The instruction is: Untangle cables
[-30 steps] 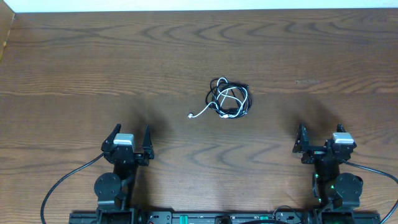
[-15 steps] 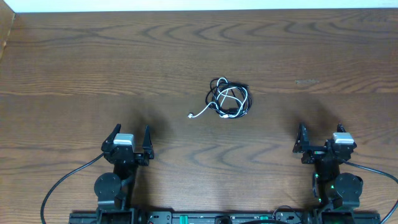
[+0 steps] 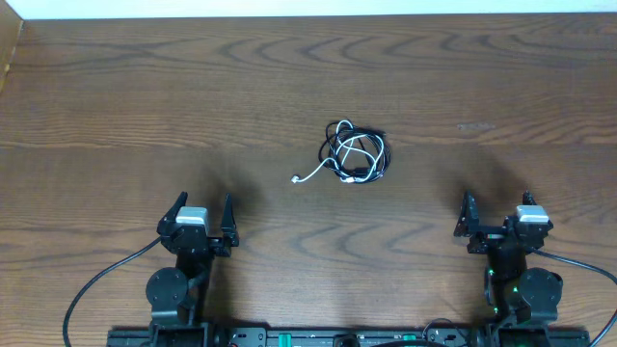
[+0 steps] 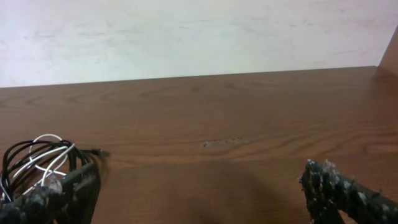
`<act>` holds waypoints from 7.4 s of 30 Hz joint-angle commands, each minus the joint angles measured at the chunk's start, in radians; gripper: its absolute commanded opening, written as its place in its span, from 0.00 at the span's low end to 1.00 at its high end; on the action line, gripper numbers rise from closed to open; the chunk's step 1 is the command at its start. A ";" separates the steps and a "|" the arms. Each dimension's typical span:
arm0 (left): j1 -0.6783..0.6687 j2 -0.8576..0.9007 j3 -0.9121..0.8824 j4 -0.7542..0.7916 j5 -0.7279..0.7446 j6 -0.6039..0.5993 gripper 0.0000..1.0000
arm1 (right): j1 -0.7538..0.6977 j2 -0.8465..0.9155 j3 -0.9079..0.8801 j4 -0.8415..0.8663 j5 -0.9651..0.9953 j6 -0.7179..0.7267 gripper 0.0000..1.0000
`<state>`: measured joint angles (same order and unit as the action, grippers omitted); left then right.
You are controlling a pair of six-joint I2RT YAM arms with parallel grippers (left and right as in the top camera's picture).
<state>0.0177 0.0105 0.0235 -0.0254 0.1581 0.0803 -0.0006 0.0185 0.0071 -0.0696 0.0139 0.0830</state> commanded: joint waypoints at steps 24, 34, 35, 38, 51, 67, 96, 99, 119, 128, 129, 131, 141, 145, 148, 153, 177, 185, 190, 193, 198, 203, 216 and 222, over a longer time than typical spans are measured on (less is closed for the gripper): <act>-0.002 -0.006 -0.019 -0.028 0.010 0.013 0.80 | 0.012 -0.004 -0.002 0.006 0.002 -0.009 0.99; -0.002 -0.006 -0.019 -0.016 0.010 0.008 0.80 | 0.012 -0.004 -0.001 0.022 -0.151 -0.010 0.99; -0.002 -0.006 -0.019 -0.016 0.010 0.008 0.80 | 0.012 -0.004 0.000 0.022 -0.158 -0.010 0.99; -0.002 -0.006 -0.019 -0.018 0.009 0.008 0.80 | 0.011 -0.004 0.005 0.022 -0.167 -0.010 0.99; -0.002 0.056 0.038 -0.018 0.060 -0.086 0.80 | 0.011 0.006 0.050 0.026 -0.237 -0.013 0.99; -0.002 0.546 0.447 -0.165 0.168 -0.082 0.80 | 0.008 0.493 0.379 -0.013 -0.359 -0.014 0.99; -0.004 1.508 1.384 -0.885 0.332 -0.077 0.80 | 0.138 1.535 1.371 -0.602 -0.726 0.074 0.99; -0.004 1.544 1.384 -0.869 0.330 -0.070 0.78 | 0.175 1.606 1.371 -0.636 -0.558 0.191 0.83; -0.004 1.566 1.383 -0.859 0.329 -0.113 0.70 | 0.330 1.931 1.371 -0.614 -0.323 0.510 0.33; -0.004 1.566 1.383 -0.856 0.329 -0.130 0.70 | 0.361 2.016 1.371 -0.603 -0.301 0.489 0.01; -0.004 1.566 1.383 -0.856 0.328 -0.130 0.70 | 0.361 2.010 1.373 -0.602 -0.319 0.459 0.01; -0.004 1.566 1.383 -0.856 0.328 -0.130 0.70 | 0.361 1.988 1.374 -0.604 -0.348 0.408 0.01; -0.004 1.565 1.383 -0.854 0.595 0.035 0.64 | 0.324 1.689 1.386 -0.587 -0.878 0.234 0.01; -0.004 1.565 1.383 -0.815 0.676 0.039 0.68 | 0.314 1.567 1.387 -0.563 -0.961 0.256 0.01; -0.012 1.565 1.383 -0.766 0.760 0.037 0.69 | 0.314 1.518 1.387 -0.548 -0.977 0.270 0.01; -0.113 1.566 1.383 -0.727 0.690 0.023 0.73 | 0.313 1.506 1.387 -0.548 -0.962 0.283 0.01; -0.227 1.787 1.383 -0.413 0.562 -0.093 0.88 | 0.263 1.453 1.387 -0.608 -1.009 0.215 0.01; -0.227 1.787 1.383 -0.396 0.551 -0.093 0.85 | 0.263 1.459 1.387 -0.786 -0.571 0.189 0.01; -0.227 1.787 1.383 -0.399 0.551 -0.093 0.83 | 0.263 1.489 1.386 -0.827 -0.414 0.189 0.09; -0.227 1.787 1.383 -0.405 0.552 -0.093 0.82 | 0.264 1.526 1.386 -0.840 -0.350 0.193 0.18; -0.227 1.787 1.383 -0.414 0.551 -0.088 0.81 | 0.264 1.669 1.386 -0.832 -0.284 0.219 0.42; -0.227 1.787 1.383 -0.415 0.551 -0.084 0.81 | 0.264 1.813 1.386 -0.761 -0.282 0.220 0.50; -0.227 1.787 1.383 -0.418 0.551 -0.077 0.81 | 0.264 1.907 1.386 -0.723 -0.281 0.227 0.99; -0.227 1.787 1.383 -0.417 0.552 -0.077 0.82 | 0.264 1.907 1.386 -0.723 -0.281 0.227 0.99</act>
<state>-0.2077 1.7805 1.3907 -0.4419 0.7189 -0.0036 0.2657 1.9247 1.3800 -0.7925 -0.2722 0.3065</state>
